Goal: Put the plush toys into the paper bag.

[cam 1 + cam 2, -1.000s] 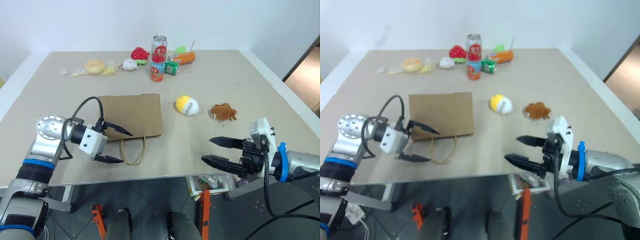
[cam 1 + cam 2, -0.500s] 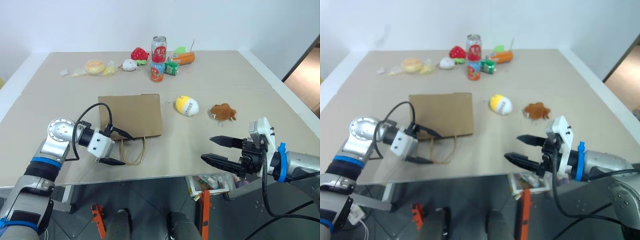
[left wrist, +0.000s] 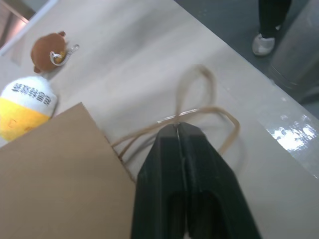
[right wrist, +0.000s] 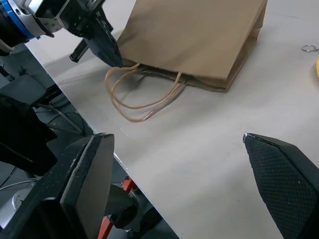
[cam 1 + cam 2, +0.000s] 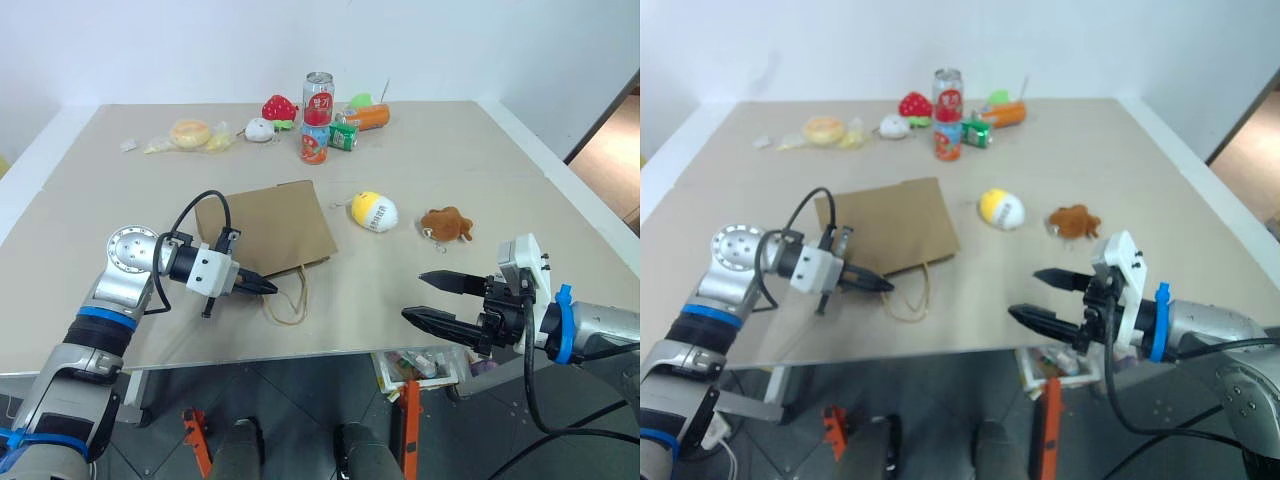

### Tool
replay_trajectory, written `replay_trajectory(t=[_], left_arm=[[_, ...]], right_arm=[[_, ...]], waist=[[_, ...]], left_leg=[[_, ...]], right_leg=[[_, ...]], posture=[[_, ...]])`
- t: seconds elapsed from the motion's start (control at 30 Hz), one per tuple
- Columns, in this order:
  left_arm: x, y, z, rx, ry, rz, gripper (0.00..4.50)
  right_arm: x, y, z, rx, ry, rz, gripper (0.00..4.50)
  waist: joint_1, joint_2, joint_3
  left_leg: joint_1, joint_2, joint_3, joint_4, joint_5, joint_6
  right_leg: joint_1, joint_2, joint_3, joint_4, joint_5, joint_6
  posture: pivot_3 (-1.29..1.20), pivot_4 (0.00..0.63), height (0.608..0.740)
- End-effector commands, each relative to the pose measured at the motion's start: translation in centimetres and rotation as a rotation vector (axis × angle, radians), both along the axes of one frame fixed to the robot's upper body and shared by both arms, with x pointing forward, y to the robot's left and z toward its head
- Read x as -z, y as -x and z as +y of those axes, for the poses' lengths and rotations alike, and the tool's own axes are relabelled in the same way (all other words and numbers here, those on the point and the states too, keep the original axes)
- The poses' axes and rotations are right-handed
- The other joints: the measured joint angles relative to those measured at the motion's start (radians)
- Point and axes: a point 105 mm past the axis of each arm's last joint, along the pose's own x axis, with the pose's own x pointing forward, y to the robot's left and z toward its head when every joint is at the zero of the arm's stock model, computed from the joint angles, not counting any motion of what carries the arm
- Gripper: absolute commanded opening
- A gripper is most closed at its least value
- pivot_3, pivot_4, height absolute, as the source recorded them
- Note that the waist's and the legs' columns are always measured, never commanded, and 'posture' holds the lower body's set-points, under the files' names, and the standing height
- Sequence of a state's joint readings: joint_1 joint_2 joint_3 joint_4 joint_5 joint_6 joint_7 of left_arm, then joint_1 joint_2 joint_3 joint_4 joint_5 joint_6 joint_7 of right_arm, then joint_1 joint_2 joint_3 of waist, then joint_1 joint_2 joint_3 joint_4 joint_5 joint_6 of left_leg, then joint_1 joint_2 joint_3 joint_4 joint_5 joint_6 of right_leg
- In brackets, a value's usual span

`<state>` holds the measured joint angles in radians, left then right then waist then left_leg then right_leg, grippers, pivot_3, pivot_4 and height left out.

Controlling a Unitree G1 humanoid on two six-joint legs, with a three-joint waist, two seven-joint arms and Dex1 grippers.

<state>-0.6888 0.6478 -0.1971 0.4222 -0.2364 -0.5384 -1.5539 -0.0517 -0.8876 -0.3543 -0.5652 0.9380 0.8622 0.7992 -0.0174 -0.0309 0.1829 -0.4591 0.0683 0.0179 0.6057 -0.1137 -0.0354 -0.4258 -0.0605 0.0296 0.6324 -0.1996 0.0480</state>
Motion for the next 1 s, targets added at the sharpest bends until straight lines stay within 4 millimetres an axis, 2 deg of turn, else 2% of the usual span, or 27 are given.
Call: replay_trajectory(t=[0.03,0.4,0.53,0.57,0.6,0.63,0.67,1.0], left_arm=[[-1.1,0.0,0.4,-0.002,-0.017,-0.024,0.02],[-1.3,0.0,-0.3,0.014,0.01,-0.024,0.02],[-3.3,0.1,-0.5,0.017,0.099,0.021,1.14],[-3.7,0.0,-0.6,0.019,0.125,0.009,1.77],[-4.0,0.0,-0.7,0.023,0.139,0.001,2.22],[-4.3,0.1,-0.9,0.033,0.148,-0.022,2.4],[-4.3,0.1,-1.0,0.044,0.149,-0.05,2.96],[-2.4,0.9,-0.6,0.09,0.045,-0.019,2.96]], right_arm=[[-1.3,-0.1,0.0,-0.007,-0.001,-0.064,4.5],[-1.4,-0.1,0.0,-0.005,0.001,-0.069,4.5],[-1.4,-0.1,0.0,-0.003,0.0,-0.068,4.5],[-1.4,-0.1,0.0,-0.003,0.001,-0.066,4.5],[-1.3,-0.1,0.0,-0.003,0.001,-0.065,4.5],[-1.3,-0.1,0.0,-0.003,0.001,-0.064,4.5],[-1.3,-0.1,0.0,-0.003,0.002,-0.064,4.5],[-1.3,0.0,0.1,0.0,-0.005,-0.067,4.5]], waist=[[0.0,0.0,0.0],[0.0,0.0,0.0],[0.0,0.0,0.0],[0.0,0.0,0.0],[0.0,0.0,0.0],[0.0,0.0,0.0],[0.0,0.0,0.0],[0.0,0.0,0.0]], left_leg=[[0.0,0.0,0.0,0.0,0.0,0.0],[0.0,0.0,0.0,0.0,0.0,0.0],[0.0,0.0,0.0,0.0,0.0,0.0],[0.0,0.0,0.0,0.0,0.0,0.0],[0.0,0.0,0.0,0.0,0.0,0.0],[0.0,0.0,0.0,0.0,0.0,0.0],[0.0,0.0,0.0,0.0,0.0,0.0],[0.0,0.0,0.0,0.0,0.0,0.0]], right_leg=[[0.0,0.0,0.0,0.0,0.0,0.0],[0.0,0.0,0.0,0.0,0.0,0.0],[0.0,0.0,0.0,0.0,0.0,0.0],[0.0,0.0,0.0,0.0,0.0,0.0],[0.0,0.0,0.0,0.0,0.0,0.0],[0.0,0.0,0.0,0.0,0.0,0.0],[0.0,0.0,0.0,0.0,0.0,0.0],[0.0,0.0,0.0,0.0,0.0,0.0]], posture=[[0.0,0.15,0.74],[0.0,0.15,0.74],[0.0,0.15,0.74],[0.0,0.15,0.74],[0.0,0.15,0.74],[0.0,0.15,0.74],[0.0,0.15,0.74],[0.0,0.15,0.74]])
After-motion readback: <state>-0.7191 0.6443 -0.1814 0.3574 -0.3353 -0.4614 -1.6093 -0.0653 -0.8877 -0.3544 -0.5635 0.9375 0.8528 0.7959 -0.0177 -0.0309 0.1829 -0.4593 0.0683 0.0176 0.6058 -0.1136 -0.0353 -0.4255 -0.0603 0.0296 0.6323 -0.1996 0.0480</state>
